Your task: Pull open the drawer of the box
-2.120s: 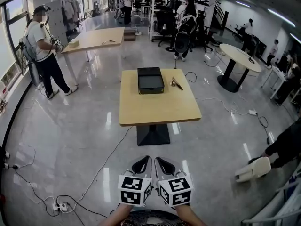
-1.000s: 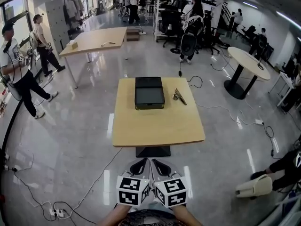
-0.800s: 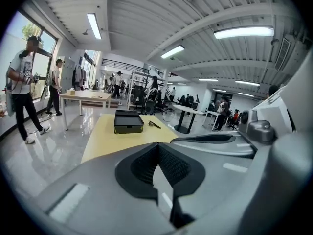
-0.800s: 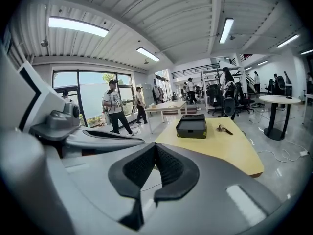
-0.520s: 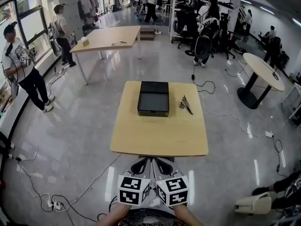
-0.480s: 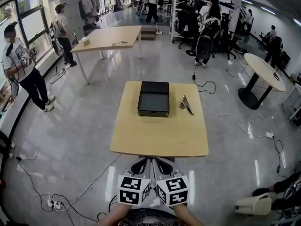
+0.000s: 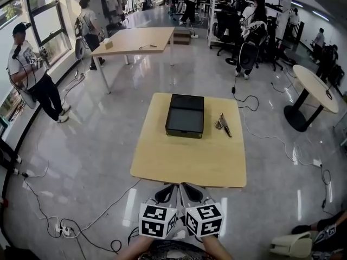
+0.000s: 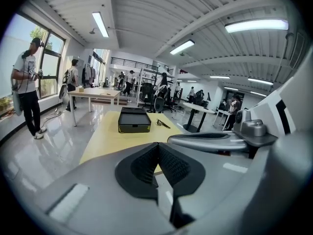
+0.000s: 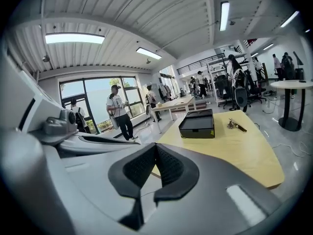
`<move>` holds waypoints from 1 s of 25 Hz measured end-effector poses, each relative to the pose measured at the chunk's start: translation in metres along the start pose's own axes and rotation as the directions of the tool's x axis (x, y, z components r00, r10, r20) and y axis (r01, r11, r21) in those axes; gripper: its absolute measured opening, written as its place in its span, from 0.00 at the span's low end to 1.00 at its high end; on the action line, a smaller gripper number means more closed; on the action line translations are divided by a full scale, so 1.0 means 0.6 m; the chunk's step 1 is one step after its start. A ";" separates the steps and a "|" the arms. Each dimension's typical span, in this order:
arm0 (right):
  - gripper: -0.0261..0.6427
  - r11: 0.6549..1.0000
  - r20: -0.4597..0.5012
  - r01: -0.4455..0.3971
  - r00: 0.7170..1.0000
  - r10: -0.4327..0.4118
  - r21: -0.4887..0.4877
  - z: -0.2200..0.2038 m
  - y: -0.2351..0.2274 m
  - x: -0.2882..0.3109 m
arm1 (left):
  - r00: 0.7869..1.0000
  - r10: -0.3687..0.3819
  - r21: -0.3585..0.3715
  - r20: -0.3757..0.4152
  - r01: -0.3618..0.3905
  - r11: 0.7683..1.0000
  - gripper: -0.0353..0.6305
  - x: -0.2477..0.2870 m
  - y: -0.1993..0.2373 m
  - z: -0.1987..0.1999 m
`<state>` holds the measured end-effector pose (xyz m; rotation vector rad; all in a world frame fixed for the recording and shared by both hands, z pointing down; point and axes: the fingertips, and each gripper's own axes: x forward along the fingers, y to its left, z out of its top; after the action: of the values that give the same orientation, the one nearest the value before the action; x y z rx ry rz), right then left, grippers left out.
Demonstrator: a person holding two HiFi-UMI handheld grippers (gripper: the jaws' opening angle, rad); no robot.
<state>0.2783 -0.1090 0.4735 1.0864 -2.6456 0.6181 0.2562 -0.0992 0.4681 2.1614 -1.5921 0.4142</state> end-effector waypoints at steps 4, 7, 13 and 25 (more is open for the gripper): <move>0.05 0.999 -0.027 0.016 0.999 -0.017 -0.035 0.028 0.023 0.161 | 1.000 -0.019 -0.014 -0.001 0.019 1.000 0.07 0.056 0.151 0.036; 0.05 0.999 -0.029 0.037 0.999 -0.038 -0.039 0.071 0.032 0.305 | 0.999 -0.042 -0.011 -0.005 0.042 0.999 0.07 0.114 0.280 0.080; 0.05 0.991 -0.049 0.109 0.992 -0.113 -0.077 0.199 0.031 0.656 | 0.994 -0.104 -0.003 -0.013 0.104 0.995 0.07 0.275 0.592 0.217; 0.05 0.922 -0.087 0.201 0.966 -0.242 -0.330 0.378 0.183 1.313 | 0.969 -0.245 0.030 -0.045 0.246 0.969 0.07 0.414 1.254 0.379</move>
<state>-0.3630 -0.6299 0.5142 1.1791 -2.3600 0.1952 -0.3899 -0.6100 0.5078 2.3244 -1.2823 0.4072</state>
